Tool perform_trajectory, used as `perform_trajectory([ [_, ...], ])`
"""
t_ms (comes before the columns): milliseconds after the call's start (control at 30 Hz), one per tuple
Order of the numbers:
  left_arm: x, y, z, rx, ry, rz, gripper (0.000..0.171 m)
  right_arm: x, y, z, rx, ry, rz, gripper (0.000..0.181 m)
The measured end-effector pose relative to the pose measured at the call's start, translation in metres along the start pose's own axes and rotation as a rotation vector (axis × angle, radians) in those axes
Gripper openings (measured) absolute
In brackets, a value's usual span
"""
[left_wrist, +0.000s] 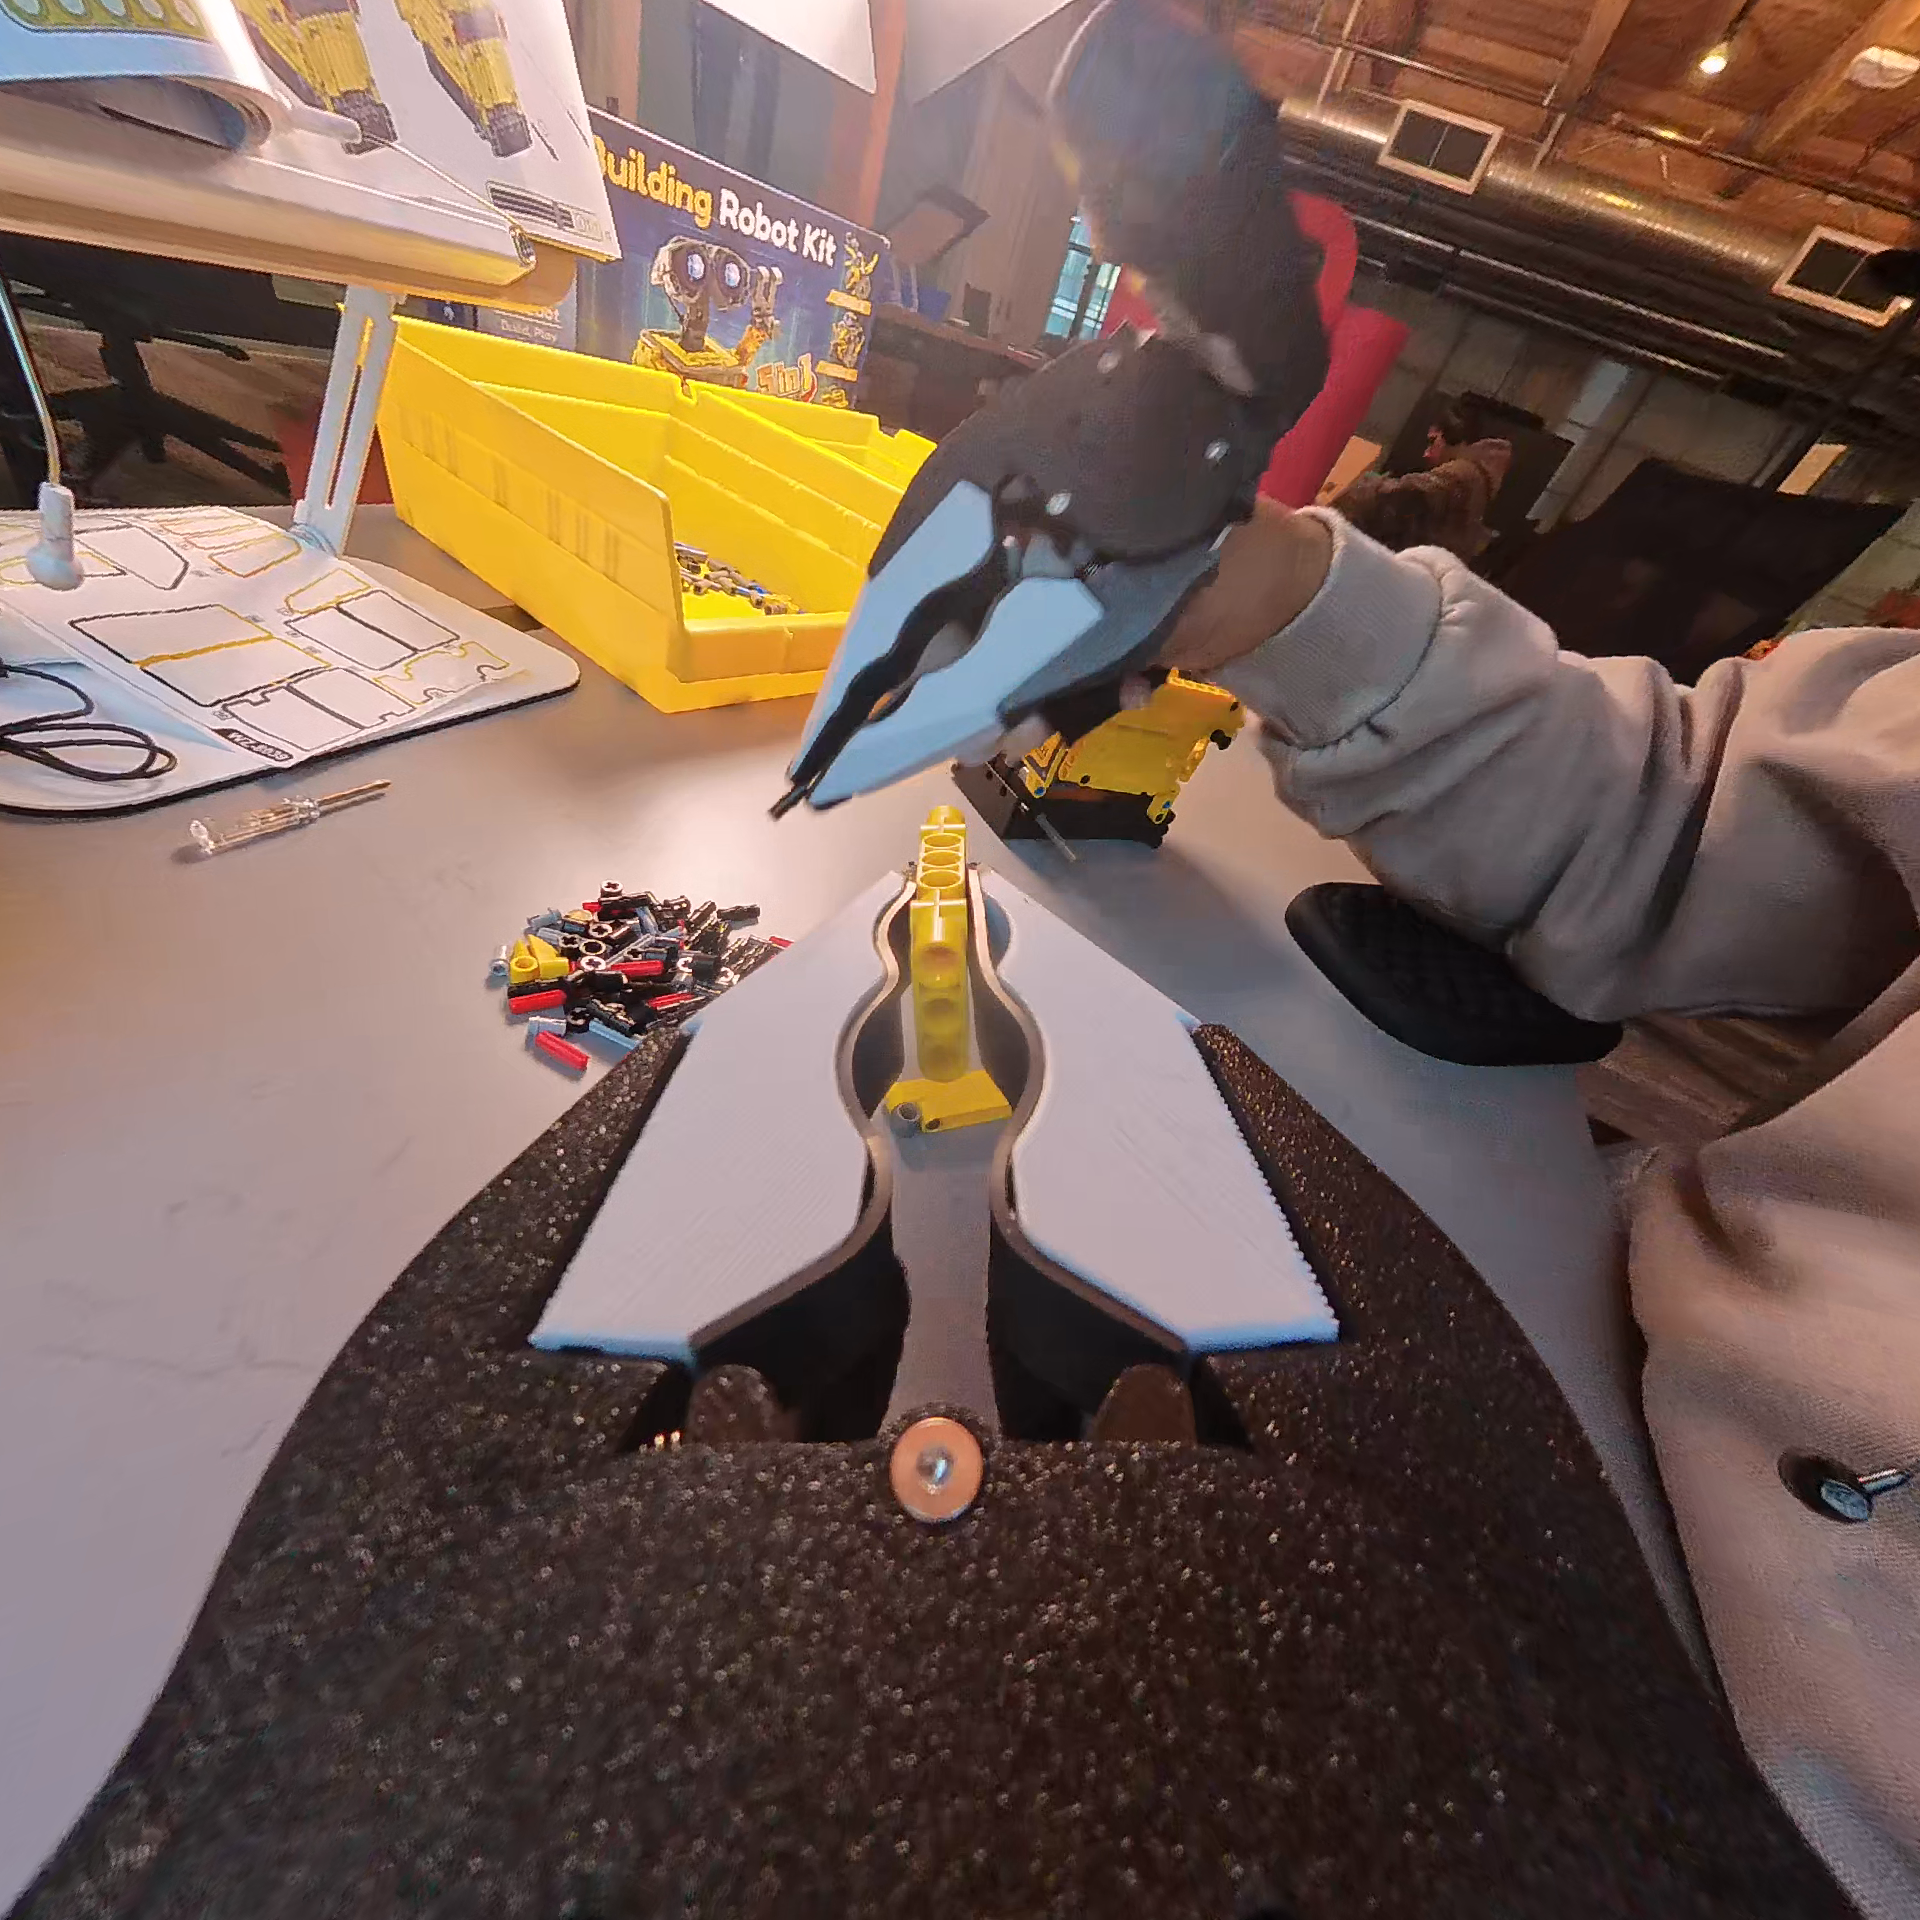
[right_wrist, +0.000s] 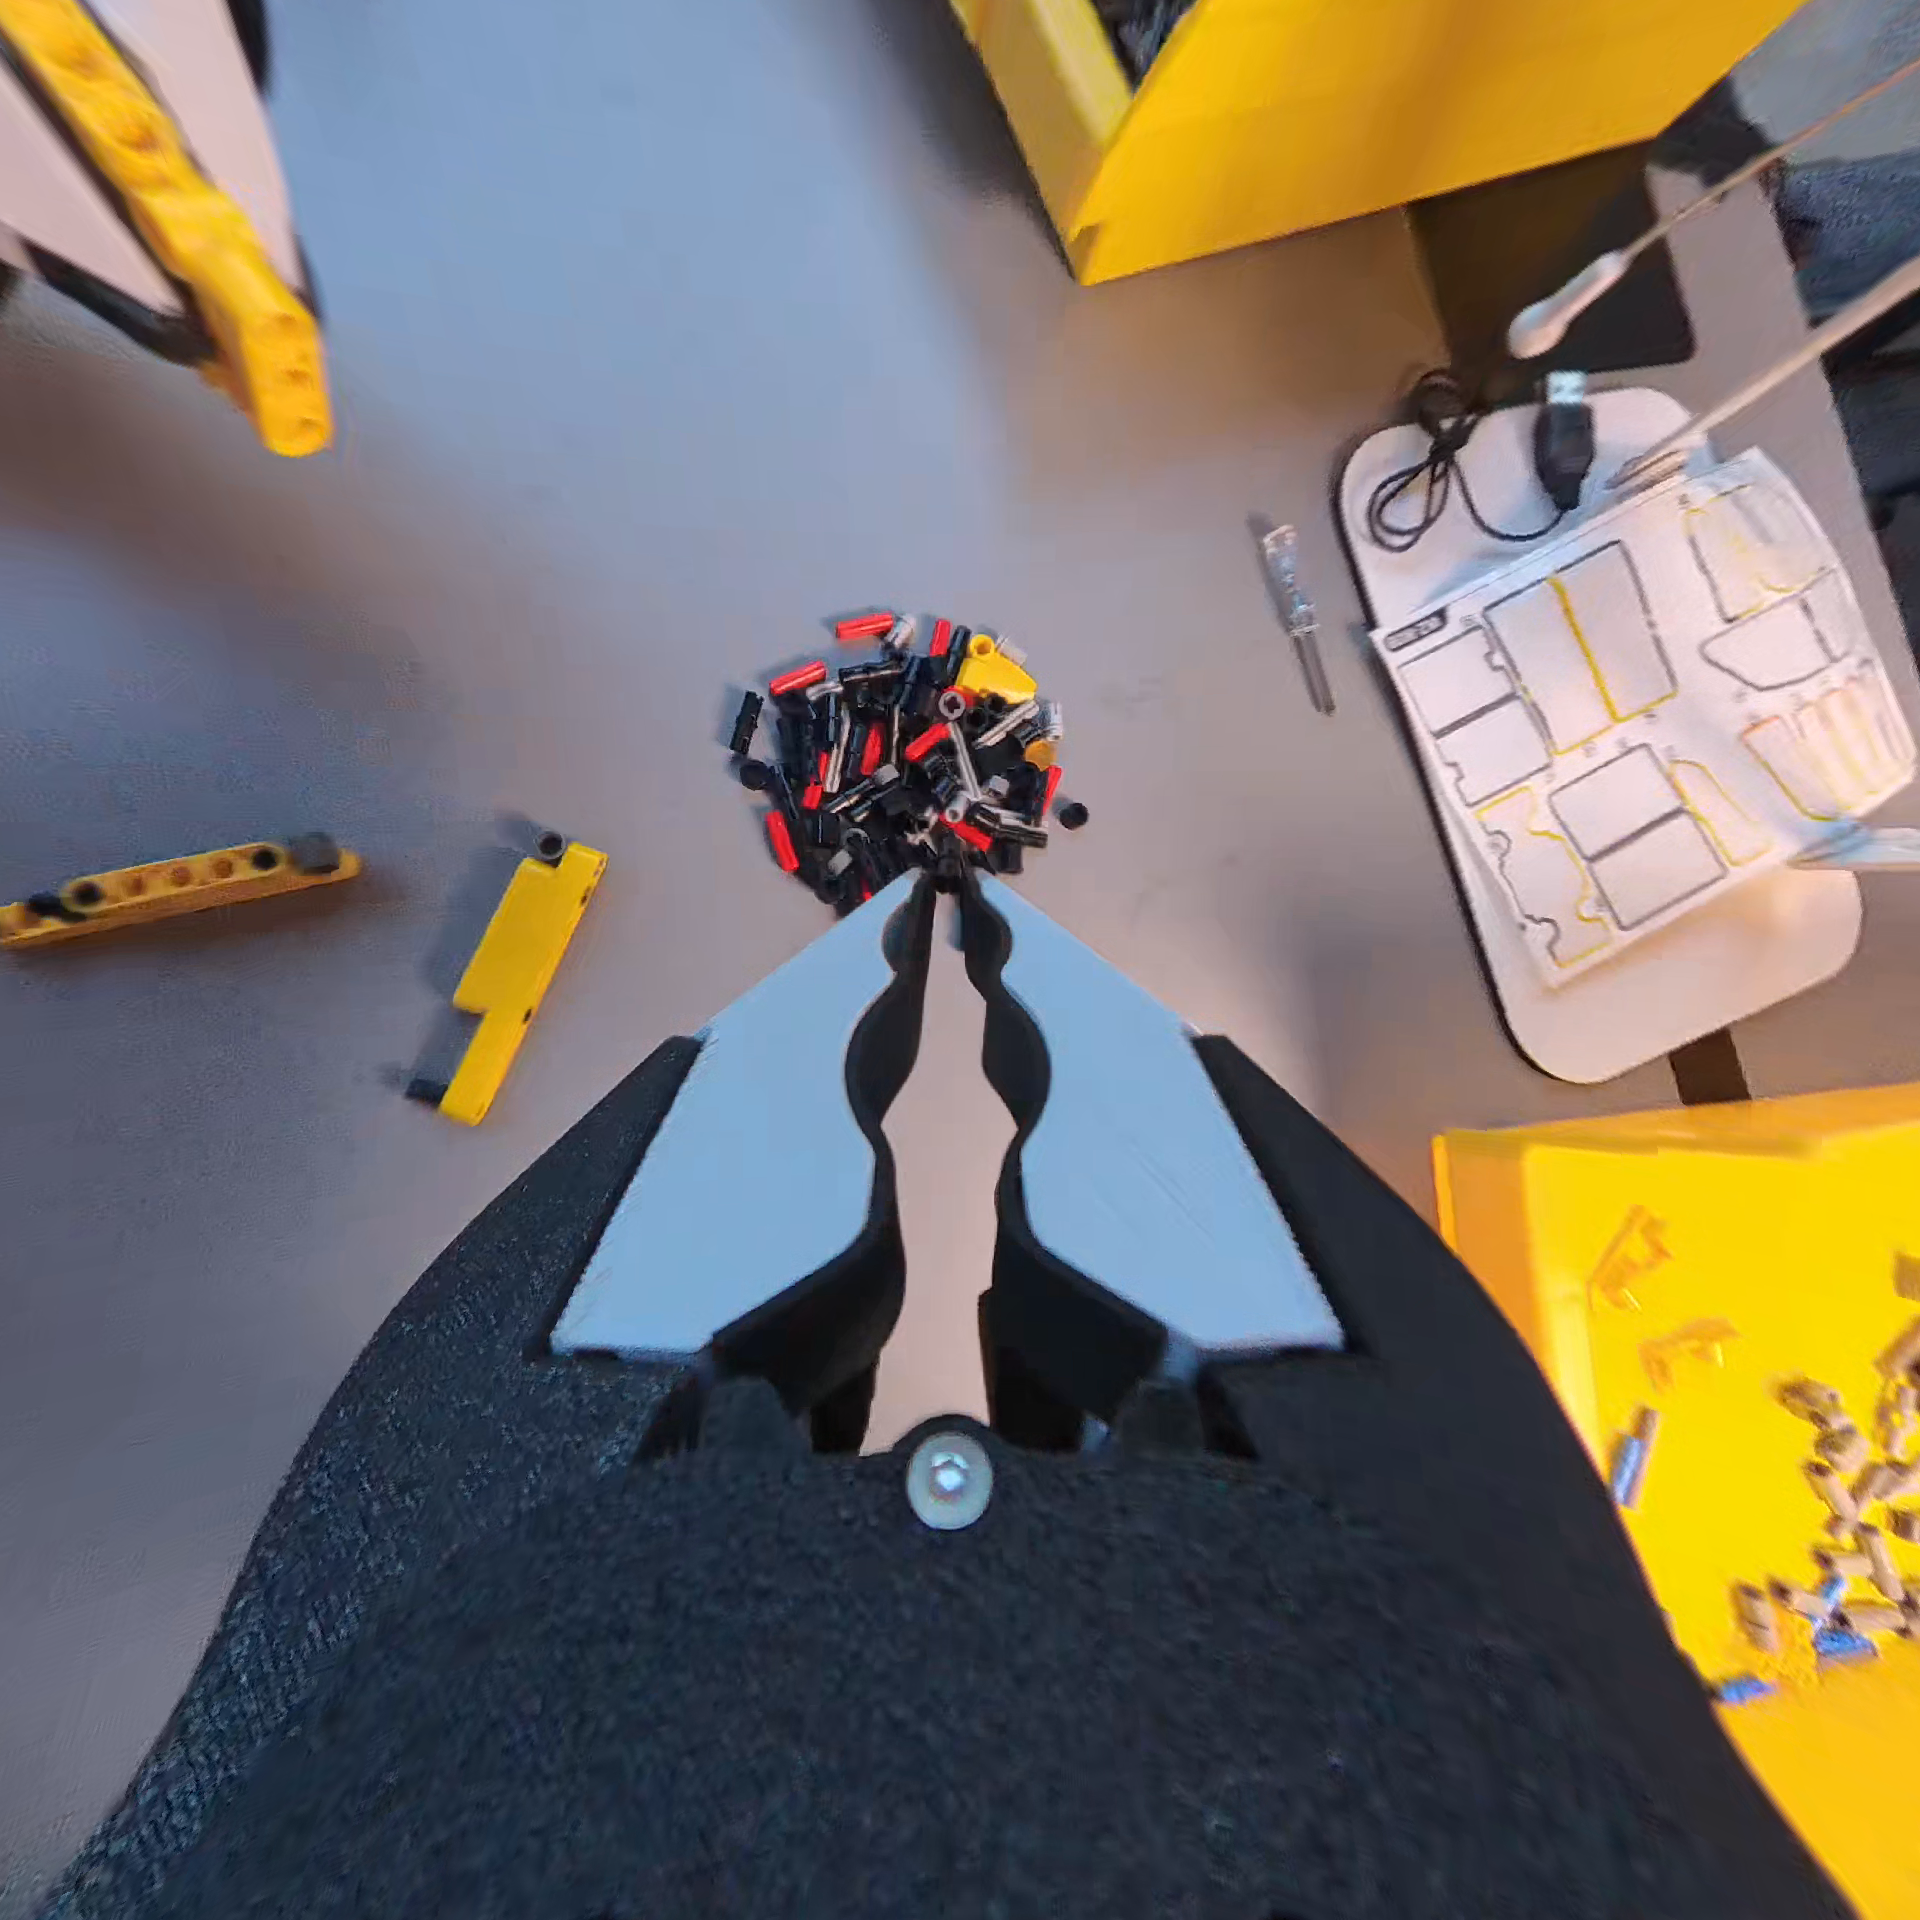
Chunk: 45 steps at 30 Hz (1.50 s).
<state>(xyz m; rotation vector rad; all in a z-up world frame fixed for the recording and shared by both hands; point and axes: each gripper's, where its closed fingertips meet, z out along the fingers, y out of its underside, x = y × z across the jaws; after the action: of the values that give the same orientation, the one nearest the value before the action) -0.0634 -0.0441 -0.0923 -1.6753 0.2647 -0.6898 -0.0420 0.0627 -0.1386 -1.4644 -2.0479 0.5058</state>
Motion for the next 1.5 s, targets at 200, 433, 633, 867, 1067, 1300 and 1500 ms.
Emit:
perform_trajectory([
  [200,0.004,-0.003,-0.001,0.015,0.022,-0.016,0.006,-0.003,0.018,0.055,-0.063,-0.012,0.044,0.004],
  [433,0.012,-0.011,-0.002,0.086,0.146,-0.204,0.006,-0.004,-0.042,-0.005,0.297,0.047,0.011,0.034],
  [633,0.024,-0.021,-0.001,0.188,0.406,-0.646,0.006,-0.085,-0.076,-0.074,0.668,-0.067,-0.128,0.040],
  [867,0.062,-0.003,0.015,0.074,0.601,-0.824,0.006,-0.113,-0.067,-0.057,0.705,-0.023,-0.213,0.036],
  [1067,0.068,-0.015,0.005,0.107,0.685,-0.785,0.016,-0.115,-0.063,-0.076,0.748,-0.189,-0.153,0.024],
  [1300,0.064,-0.024,-0.003,0.146,0.537,-0.417,0.035,-0.097,-0.060,-0.110,0.906,-0.383,0.114,0.024],
  [1500,0.058,0.001,0.008,0.008,0.147,0.340,0.043,-0.107,-0.051,-0.075,0.748,-0.717,0.547,0.025],
])
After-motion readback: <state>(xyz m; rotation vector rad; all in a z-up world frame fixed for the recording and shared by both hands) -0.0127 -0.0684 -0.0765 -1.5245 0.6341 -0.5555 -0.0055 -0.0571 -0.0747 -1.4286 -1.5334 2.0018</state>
